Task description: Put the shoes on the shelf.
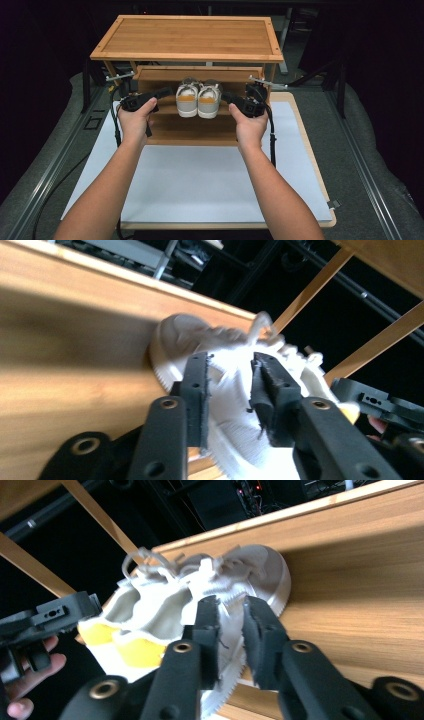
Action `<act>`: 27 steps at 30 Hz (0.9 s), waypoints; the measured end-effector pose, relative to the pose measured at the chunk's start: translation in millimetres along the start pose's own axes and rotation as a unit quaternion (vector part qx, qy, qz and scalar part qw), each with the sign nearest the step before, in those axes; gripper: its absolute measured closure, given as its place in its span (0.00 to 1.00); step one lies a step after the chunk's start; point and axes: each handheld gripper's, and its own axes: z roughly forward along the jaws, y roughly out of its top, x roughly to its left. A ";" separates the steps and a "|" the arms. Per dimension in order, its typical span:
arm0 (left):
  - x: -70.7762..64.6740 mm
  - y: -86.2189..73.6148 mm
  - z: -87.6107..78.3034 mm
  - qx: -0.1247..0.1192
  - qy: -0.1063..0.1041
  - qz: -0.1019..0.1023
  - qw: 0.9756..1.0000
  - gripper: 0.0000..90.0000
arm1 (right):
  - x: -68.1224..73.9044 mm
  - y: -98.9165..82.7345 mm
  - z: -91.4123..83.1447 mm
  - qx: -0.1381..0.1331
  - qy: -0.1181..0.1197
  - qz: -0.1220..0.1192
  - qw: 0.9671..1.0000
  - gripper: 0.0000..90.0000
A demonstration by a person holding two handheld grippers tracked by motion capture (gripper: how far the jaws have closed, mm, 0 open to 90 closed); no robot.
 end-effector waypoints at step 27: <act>1.4 -25.3 13.1 0.033 -0.004 0.028 0.999 1.00 | -4.0 -24.8 10.9 0.030 0.014 -0.018 0.999 1.00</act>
